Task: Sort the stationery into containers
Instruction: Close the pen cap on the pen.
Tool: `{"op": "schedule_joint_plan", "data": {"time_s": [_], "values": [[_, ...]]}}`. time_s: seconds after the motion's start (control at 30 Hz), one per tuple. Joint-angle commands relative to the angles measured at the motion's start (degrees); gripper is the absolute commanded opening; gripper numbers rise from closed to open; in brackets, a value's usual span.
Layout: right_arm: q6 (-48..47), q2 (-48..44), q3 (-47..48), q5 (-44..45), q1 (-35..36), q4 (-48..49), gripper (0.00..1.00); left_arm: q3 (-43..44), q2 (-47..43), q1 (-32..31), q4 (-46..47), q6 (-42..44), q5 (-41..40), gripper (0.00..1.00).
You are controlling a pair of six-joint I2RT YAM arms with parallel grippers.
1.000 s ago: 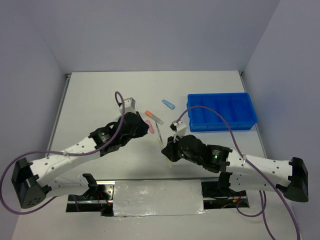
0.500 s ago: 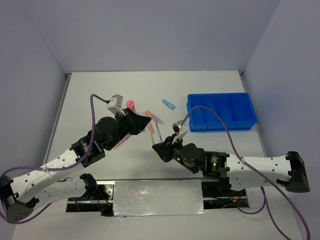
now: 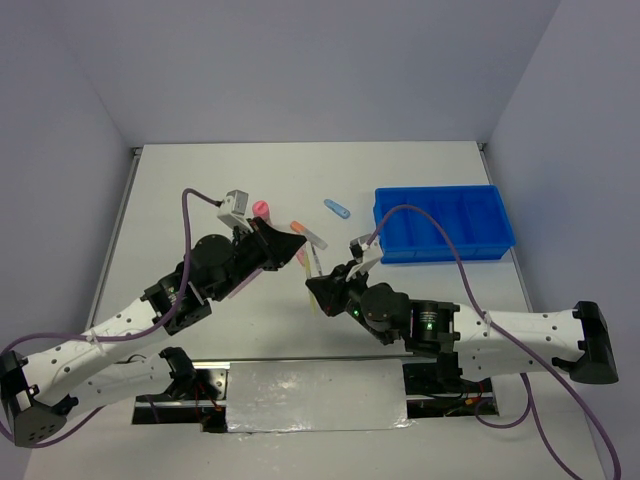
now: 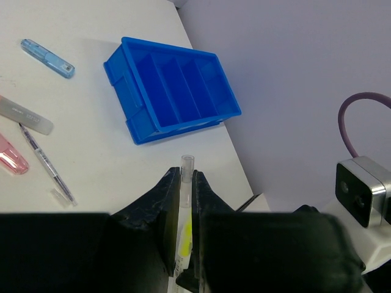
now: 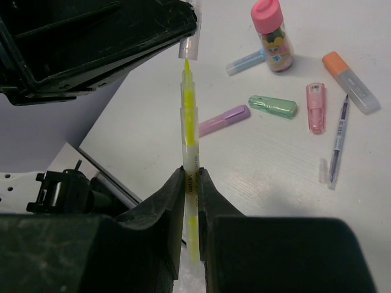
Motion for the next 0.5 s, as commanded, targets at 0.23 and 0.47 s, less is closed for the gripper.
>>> {"op": "schedule_joint_plan", "data": {"time_s": [0.23,0.47], "values": [[0.0,1.2,3.5,2.9,0.5,-1.1,0.0,-0.3,-0.7,-0.2,3.9,0.0,0.4,0.0],[-0.1,1.8,4.1,2.5,0.5,-0.9,0.0,-0.2,-0.6,-0.2,3.9,0.1,0.7,0.0]]}}
